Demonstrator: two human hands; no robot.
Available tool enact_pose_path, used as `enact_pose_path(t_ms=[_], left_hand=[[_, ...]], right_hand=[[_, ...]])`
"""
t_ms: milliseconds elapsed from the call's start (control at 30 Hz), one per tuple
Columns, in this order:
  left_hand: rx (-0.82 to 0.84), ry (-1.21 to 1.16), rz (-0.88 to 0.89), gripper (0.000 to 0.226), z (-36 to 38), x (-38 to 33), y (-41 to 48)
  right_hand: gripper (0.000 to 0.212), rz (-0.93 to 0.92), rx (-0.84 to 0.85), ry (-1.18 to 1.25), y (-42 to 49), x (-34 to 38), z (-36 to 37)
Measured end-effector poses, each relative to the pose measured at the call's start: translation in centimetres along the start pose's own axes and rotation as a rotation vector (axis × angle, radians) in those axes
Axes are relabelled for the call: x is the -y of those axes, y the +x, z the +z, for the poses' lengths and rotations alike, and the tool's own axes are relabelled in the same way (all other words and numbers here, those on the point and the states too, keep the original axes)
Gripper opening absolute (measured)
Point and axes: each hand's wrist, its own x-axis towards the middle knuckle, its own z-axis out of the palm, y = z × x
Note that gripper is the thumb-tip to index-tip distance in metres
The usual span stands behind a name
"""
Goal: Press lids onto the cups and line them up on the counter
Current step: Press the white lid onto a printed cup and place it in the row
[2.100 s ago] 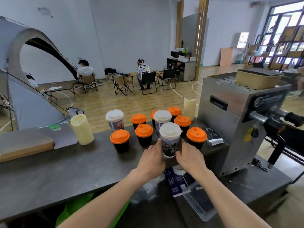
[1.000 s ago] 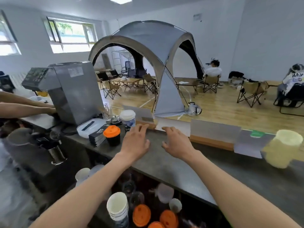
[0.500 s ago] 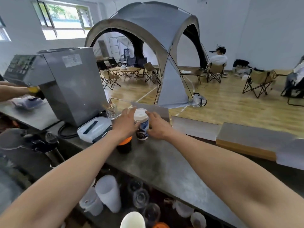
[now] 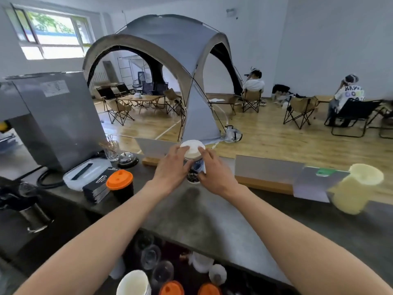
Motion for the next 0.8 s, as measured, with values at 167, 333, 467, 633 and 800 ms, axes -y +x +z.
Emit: enact_pose_path(t_ms=[167, 333, 467, 633, 800], left_hand=[[-0.019, -0.065, 0.166, 0.049, 2.8, -13.1, -4.9], [0.03, -0.16, 0.274, 0.049, 7.3, -25.4, -11.2], [0.065, -0.229, 0.352, 0.048, 10.3, -32.2, -15.5], [0.1, -0.227, 0.424, 0.047, 12.3, -35.8, -19.3], [0.085, -0.188, 0.444, 0.048, 12.4, -35.9, -20.1]], right_hand=[[0.062, 0.069, -0.219, -0.043, -11.1, -6.7, -8.9], [0.042, 0.17, -0.369, -0.005, -22.1, -13.7, -15.6], [0.03, 0.236, -0.46, 0.06, -29.4, -17.5, -18.9], [0.022, 0.237, -0.447, 0.088, -34.2, -20.1, -20.1], [0.03, 0.218, -0.475, 0.073, -35.3, -20.3, -19.6]])
